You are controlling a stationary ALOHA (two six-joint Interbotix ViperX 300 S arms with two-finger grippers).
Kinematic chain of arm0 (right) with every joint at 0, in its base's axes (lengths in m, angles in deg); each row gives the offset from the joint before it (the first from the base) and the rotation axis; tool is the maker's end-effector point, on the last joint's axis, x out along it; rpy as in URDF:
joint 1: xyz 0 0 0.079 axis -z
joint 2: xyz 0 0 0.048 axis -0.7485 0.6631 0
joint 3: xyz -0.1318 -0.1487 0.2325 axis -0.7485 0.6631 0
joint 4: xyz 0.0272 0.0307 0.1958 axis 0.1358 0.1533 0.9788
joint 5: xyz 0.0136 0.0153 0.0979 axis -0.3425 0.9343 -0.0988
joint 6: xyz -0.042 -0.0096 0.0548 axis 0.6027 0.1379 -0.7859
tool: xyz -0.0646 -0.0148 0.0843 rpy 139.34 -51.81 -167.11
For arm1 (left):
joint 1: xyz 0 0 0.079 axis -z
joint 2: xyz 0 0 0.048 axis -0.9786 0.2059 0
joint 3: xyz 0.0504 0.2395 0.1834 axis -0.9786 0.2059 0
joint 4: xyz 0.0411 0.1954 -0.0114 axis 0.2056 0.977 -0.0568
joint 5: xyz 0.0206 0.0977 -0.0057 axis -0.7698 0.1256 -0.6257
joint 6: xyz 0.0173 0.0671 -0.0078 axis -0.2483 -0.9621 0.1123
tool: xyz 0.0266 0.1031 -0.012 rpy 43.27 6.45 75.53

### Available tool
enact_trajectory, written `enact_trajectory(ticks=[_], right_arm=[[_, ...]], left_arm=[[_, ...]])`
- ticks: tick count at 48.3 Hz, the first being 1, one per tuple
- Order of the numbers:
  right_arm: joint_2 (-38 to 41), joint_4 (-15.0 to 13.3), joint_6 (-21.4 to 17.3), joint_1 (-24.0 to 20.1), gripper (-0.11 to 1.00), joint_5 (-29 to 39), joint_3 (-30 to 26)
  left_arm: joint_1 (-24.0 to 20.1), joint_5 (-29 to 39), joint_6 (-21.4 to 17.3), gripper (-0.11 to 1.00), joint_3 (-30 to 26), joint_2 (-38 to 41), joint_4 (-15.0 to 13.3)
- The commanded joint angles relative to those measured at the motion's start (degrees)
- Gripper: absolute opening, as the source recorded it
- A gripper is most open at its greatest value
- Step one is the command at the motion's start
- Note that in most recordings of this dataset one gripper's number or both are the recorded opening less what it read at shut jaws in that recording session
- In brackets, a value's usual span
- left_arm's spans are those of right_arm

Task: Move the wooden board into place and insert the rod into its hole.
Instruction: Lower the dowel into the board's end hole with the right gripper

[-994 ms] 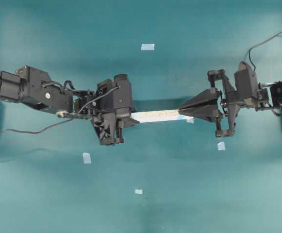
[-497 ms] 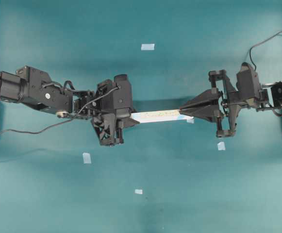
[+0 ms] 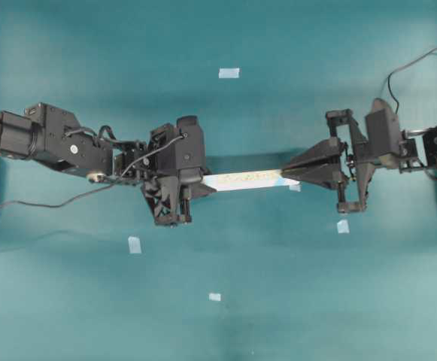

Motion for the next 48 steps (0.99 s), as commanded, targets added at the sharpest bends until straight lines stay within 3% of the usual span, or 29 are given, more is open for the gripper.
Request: enact_trajectory(ticks=[1,11,16,37,48], right_arm=[[-1.7,-0.1,0.1,-0.1,0.09,0.8,0.7],[-1.8,-0.1,0.1,-0.1,0.09,4.5,0.3],[-1.8,-0.2,0.1,-0.1,-0.01,6.2,-0.3],[-5.8,-0.1,-0.7,-0.7,-0.01,9.3,-0.4],[-13.9,0.1,-1.8,-0.7,-0.01,20.9,-1.9]], left_arm=[[0.7,-0.2,0.1,0.23,-0.4,-1.0,0.0],[0.8,-0.2,0.0,0.23,-0.4,-1.0,0.0],[0.8,-0.2,0.0,0.23,-0.3,-1.0,-0.1],[0.8,-0.2,-0.2,0.23,-0.3,-1.0,0.0],[0.8,-0.2,-0.2,0.23,-0.3,-1.1,0.0]])
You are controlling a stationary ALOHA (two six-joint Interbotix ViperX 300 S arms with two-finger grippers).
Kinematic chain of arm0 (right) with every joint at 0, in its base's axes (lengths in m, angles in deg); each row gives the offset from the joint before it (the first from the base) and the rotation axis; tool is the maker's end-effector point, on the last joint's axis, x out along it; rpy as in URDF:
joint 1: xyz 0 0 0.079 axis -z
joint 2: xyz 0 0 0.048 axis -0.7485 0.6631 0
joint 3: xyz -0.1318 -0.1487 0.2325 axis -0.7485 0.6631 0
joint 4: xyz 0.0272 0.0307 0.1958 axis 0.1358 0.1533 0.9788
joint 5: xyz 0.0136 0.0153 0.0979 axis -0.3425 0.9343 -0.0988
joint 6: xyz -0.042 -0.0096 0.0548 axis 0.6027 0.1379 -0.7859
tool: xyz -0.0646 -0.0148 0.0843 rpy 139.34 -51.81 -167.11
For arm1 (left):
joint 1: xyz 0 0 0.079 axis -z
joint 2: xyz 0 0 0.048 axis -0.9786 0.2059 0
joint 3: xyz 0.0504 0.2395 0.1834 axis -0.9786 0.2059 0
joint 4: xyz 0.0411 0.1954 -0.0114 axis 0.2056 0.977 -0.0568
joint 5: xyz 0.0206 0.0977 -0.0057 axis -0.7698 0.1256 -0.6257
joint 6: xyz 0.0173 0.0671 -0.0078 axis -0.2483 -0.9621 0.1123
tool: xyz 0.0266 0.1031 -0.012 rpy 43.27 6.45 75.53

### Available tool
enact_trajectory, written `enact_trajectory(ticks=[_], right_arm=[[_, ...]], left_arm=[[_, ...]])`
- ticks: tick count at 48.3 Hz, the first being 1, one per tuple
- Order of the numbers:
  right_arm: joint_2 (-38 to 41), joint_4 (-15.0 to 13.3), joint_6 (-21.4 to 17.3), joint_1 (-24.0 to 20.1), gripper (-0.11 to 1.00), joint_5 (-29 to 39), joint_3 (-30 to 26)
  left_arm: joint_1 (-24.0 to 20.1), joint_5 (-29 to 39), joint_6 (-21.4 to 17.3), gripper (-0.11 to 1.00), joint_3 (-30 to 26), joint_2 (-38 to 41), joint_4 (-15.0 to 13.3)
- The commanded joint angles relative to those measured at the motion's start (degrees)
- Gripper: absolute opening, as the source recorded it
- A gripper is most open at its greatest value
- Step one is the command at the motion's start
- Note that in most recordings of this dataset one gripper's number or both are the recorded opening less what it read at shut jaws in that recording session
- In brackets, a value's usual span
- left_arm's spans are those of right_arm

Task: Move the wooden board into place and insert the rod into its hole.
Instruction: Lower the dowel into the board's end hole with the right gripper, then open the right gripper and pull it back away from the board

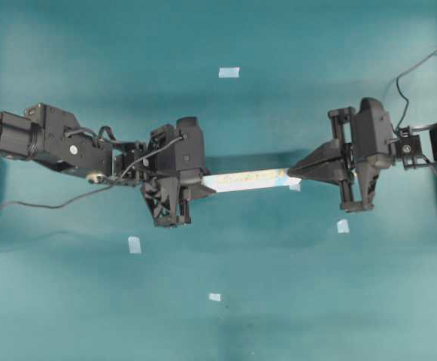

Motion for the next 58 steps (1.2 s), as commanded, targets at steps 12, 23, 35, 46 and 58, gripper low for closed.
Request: enact_trajectory(ticks=[12,23,35,46,58], right_arm=[[-8.2,-0.1,-0.9,-1.0,-0.01,14.6,-2.3],[-9.6,0.4,-1.1,-1.4,0.2,16.0,-2.6],[-12.8,0.6,-1.0,-1.4,0.85,20.8,-3.1],[-16.3,0.7,-1.0,-1.4,0.84,24.7,-2.8],[-19.1,0.7,-1.0,-1.4,0.84,26.7,-2.7]], left_arm=[[0.5,-0.2,-0.1,0.23,-0.4,-1.1,0.0],[0.4,-0.1,-0.1,0.23,-0.4,-1.1,0.0],[0.5,0.0,-0.2,0.25,-0.6,-1.9,0.0],[0.5,3.3,-0.2,0.78,-0.7,-4.4,0.1],[0.5,6.9,-0.3,0.79,-0.4,-7.5,0.1]])
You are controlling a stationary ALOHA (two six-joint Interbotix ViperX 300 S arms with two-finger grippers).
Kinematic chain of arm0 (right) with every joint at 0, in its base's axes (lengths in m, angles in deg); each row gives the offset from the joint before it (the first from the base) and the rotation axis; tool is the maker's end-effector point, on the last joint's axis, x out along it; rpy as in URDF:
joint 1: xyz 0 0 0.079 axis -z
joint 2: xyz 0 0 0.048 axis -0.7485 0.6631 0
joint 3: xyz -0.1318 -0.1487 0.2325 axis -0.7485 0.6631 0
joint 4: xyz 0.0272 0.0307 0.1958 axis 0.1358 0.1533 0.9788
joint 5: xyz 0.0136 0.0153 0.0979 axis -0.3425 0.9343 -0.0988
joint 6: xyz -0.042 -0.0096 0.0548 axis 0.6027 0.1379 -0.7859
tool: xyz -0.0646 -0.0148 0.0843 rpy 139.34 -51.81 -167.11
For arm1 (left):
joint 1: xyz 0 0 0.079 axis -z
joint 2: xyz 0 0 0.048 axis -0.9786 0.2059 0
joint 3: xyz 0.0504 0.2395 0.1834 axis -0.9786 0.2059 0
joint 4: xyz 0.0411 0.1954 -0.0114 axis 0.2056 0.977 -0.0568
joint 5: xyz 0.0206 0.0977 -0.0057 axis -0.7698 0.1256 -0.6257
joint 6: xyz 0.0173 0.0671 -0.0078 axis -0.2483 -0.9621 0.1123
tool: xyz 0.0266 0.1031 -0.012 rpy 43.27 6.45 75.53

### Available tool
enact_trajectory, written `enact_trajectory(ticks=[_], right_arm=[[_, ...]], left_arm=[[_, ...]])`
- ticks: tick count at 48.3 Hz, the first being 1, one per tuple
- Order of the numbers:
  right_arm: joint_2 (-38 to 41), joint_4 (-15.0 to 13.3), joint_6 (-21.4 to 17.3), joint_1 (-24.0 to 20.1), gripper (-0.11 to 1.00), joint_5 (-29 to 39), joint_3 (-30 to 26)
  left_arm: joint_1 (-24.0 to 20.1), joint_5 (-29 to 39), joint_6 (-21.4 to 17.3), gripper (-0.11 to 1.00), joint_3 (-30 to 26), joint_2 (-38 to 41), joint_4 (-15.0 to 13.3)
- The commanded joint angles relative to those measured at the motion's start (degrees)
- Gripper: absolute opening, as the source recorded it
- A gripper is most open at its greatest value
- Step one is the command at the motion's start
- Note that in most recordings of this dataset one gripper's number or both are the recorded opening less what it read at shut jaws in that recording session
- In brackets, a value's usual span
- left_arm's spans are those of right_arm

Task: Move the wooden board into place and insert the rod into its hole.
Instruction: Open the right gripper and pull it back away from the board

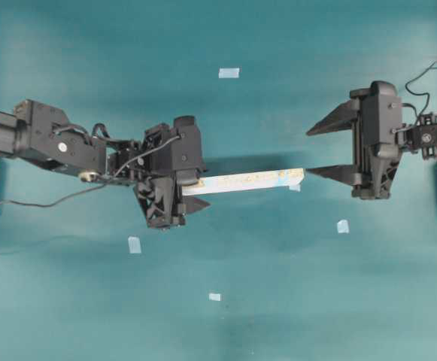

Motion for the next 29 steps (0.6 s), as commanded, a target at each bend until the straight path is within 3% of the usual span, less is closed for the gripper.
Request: enact_trajectory(ticks=[1,29], right_arm=[[-1.3,0.2,0.1,-0.1,0.84,0.0,-0.4],[-2.5,0.2,0.0,-1.5,0.84,-0.4,1.4]], left_arm=[[0.2,0.6,-0.3,0.79,-0.4,-2.7,0.1],[0.2,1.8,-0.1,0.78,3.9,-8.9,0.1]])
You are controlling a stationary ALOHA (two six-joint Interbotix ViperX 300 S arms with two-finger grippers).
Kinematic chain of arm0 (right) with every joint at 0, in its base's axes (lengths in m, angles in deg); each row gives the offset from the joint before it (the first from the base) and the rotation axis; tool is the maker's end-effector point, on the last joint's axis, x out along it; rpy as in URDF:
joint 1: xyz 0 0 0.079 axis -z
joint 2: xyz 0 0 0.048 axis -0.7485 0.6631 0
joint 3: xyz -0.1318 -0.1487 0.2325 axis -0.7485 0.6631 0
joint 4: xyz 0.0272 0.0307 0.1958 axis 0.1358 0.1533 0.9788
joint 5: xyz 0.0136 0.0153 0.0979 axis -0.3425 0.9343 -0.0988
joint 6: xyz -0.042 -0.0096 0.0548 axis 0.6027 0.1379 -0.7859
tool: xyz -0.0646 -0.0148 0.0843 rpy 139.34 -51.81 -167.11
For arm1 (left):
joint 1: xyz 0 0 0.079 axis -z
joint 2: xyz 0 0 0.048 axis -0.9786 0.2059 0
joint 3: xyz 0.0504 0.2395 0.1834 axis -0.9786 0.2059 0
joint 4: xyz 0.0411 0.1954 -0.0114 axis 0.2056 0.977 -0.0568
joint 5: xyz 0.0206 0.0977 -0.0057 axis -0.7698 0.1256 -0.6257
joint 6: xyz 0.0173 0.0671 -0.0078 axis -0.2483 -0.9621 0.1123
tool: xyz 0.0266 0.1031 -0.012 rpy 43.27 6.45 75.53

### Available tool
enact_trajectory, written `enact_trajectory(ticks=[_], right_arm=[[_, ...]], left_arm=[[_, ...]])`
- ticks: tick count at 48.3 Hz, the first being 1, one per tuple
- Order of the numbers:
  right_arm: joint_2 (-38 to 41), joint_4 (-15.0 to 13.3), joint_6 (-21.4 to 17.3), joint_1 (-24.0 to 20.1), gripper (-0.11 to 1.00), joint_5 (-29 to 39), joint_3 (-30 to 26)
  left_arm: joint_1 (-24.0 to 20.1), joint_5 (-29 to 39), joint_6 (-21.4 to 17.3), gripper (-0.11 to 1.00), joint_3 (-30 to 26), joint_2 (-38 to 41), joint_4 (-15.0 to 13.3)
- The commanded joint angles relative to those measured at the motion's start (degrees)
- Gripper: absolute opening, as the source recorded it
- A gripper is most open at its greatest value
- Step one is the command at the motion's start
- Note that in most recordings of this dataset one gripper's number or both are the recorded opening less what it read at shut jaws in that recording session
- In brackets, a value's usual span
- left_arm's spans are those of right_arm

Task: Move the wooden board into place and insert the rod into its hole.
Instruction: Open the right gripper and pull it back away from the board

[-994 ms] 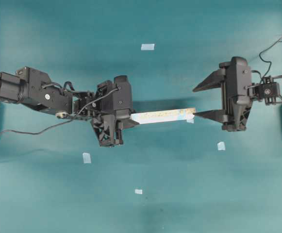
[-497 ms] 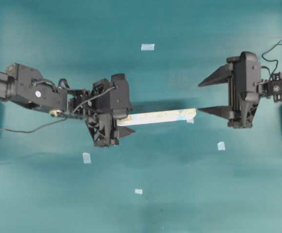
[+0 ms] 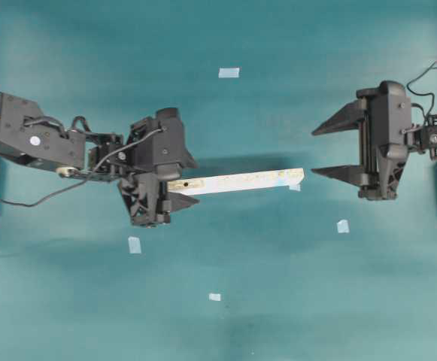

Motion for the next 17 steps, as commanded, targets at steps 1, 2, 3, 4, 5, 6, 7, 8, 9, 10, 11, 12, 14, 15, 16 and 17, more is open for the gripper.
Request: enact_trajectory(ticks=[1,2,3,4,5,6,7,8,9,10,11,12,14,15,16,17], right_arm=[[-0.5,0.1,-0.1,-1.1,0.84,-0.5,-0.2],[-0.5,0.2,-0.1,-1.6,0.84,-0.6,-0.1],[-0.4,0.2,-0.1,-1.8,0.84,-0.6,0.1],[-0.4,0.2,-0.1,-2.0,0.84,-0.6,0.1],[-0.3,0.1,-0.1,-2.3,0.84,-0.6,0.3],[-0.3,0.2,-0.1,-2.5,0.84,-0.5,0.4],[-0.2,0.2,-0.1,-2.6,0.84,-0.6,0.5],[-0.1,0.1,-0.1,-2.7,0.84,-0.5,0.6],[0.0,0.2,-0.1,-2.7,0.84,-0.6,0.8],[0.2,0.1,-0.1,-2.8,0.84,-0.6,0.9],[0.4,0.1,-0.1,-2.8,0.84,-0.6,1.0],[0.5,0.2,-0.1,-2.8,0.84,-0.6,1.1],[1.0,0.2,-0.1,-2.8,0.84,-0.6,1.2],[1.1,0.2,-0.1,-2.8,0.84,-0.5,1.2],[1.5,0.2,-0.1,-2.8,0.84,-0.6,1.3],[1.8,0.2,-0.1,-2.8,0.84,-0.6,1.3]], left_arm=[[0.2,-0.2,-0.1,0.78,0.4,-2.3,0.1],[0.2,-0.2,0.0,0.78,0.5,-2.4,0.1],[0.2,-0.2,0.0,0.78,0.7,-2.5,0.1],[0.2,-0.2,0.0,0.78,0.8,-2.5,0.1],[0.2,-0.2,0.0,0.78,0.9,-2.5,0.1],[0.2,-0.2,0.0,0.78,1.0,-2.5,0.1],[0.2,-0.2,0.0,0.78,1.0,-2.5,0.1],[0.2,-0.2,0.0,0.78,1.0,-2.5,0.1],[0.2,-0.2,0.0,0.78,1.0,-2.5,0.1],[0.2,-0.2,0.0,0.78,1.1,-2.4,0.1],[0.2,-0.2,0.0,0.78,1.1,-2.3,0.1],[0.2,-0.2,0.0,0.78,1.1,-2.3,0.1],[0.2,-0.2,0.0,0.78,1.2,-2.1,0.1],[0.2,-0.2,0.0,0.78,1.3,-2.1,0.1],[0.2,-0.2,0.0,0.78,1.4,-2.0,0.1],[0.2,-0.2,0.0,0.78,1.6,-2.0,0.1]])
